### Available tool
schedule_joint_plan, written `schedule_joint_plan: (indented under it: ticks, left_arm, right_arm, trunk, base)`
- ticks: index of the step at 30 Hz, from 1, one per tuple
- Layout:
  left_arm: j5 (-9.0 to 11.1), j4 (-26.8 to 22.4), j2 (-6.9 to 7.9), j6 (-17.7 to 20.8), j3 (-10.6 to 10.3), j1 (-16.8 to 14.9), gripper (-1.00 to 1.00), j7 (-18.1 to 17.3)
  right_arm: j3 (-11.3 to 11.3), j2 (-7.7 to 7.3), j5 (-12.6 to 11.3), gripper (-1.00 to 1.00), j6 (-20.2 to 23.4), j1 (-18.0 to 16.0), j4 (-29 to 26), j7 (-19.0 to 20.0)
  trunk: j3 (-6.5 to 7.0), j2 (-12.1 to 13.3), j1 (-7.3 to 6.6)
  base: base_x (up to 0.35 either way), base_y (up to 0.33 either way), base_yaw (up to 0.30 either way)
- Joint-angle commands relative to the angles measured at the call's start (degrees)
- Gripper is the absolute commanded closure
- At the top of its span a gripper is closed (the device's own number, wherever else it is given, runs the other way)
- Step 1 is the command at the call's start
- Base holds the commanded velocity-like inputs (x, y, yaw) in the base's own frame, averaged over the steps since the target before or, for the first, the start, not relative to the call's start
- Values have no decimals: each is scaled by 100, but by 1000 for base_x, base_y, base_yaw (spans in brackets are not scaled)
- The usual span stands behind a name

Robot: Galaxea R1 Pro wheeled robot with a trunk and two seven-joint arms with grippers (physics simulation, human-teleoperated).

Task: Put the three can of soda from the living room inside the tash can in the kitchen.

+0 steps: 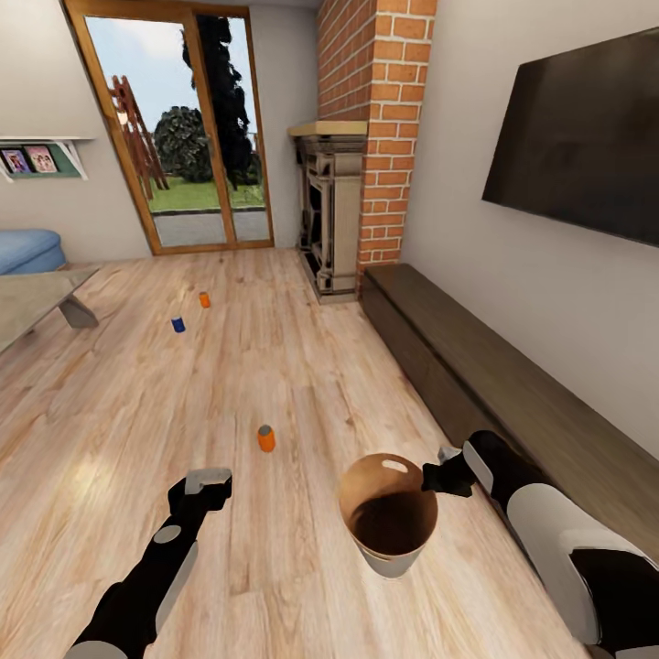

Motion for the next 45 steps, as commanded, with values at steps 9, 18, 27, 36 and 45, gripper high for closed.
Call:
schedule_joint_plan:
  ticks: [9, 18, 27, 36, 45]
  left_arm:
    - [3, -6, -2, -4, -1, 0, -100, -1]
    - [3, -8, 0, -4, -2, 0, -100, -1]
    - [3, -8, -1, -6, 0, 0, -100, -2]
    - [3, -8, 0, -7, -2, 0, -100, -2]
    - [3, -8, 0, -9, -1, 0, -100, -2]
  right_arm:
    - [-16, 24, -140, 100, 12, 2, -1, 19]
    - [-15, 35, -140, 100, 11, 3, -1, 19]
    - [-8, 46, -140, 100, 9, 4, -1, 3]
    - [-1, 55, -140, 100, 8, 4, -1, 1]
    - [7, 65, -138, 100, 8, 4, -1, 1]
  trunk:
    - [1, 0, 0]
    - [1, 0, 0]
    - [1, 0, 0]
    - [1, 0, 0]
    - [1, 0, 0]
  base:
    - [324, 0, -1]
    - [324, 0, 0]
    - [324, 0, 0]
    - [324, 0, 0]
    - [324, 0, 0]
